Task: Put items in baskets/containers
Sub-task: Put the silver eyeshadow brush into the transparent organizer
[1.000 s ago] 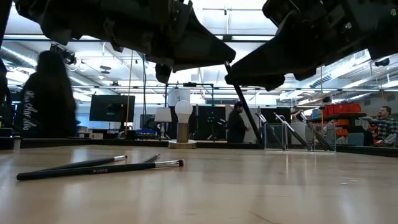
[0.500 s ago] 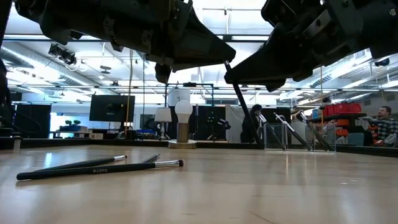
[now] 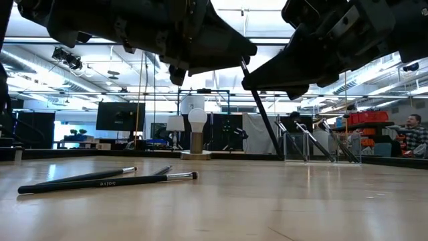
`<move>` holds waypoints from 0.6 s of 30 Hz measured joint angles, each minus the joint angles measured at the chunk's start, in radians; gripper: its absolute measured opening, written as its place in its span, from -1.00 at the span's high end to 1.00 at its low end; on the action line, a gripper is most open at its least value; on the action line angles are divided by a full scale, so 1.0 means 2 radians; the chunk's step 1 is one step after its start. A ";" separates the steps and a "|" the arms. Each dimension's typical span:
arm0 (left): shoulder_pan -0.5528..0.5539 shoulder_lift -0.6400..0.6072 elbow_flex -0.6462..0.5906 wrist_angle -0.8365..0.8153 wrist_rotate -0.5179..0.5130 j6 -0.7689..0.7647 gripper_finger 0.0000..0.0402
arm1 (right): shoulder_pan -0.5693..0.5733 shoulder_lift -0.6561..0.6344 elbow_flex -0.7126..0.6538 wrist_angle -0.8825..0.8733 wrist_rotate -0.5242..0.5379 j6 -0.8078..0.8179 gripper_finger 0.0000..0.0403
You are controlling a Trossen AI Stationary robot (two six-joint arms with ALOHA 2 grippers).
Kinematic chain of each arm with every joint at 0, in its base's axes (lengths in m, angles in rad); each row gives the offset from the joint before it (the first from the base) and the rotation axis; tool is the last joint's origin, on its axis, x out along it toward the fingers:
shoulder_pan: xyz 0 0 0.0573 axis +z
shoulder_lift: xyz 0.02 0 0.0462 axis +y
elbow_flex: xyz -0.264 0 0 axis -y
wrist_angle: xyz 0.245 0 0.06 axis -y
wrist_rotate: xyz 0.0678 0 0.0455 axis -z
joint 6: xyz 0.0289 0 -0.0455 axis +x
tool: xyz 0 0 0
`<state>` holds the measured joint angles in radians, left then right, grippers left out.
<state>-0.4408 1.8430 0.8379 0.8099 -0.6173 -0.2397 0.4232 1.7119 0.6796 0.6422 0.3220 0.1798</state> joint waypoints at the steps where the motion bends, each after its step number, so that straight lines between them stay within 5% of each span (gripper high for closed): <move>1: 0.000 0.000 0.000 0.002 0.000 0.007 0.37 | 0.000 0.000 0.000 0.000 0.004 0.001 0.99; 9: -0.016 -0.056 0.000 -0.056 -0.011 0.031 -0.01 | 0.000 -0.036 -0.001 -0.085 0.126 0.039 0.99; 18: -0.044 -0.049 0.000 -0.110 -0.053 0.007 0.00 | -0.047 -0.263 -0.001 -0.281 0.238 0.001 0.98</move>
<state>-0.5282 1.7448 0.8375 0.5900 -0.7236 -0.2260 0.3289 1.1857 0.6781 0.0793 0.7988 0.1808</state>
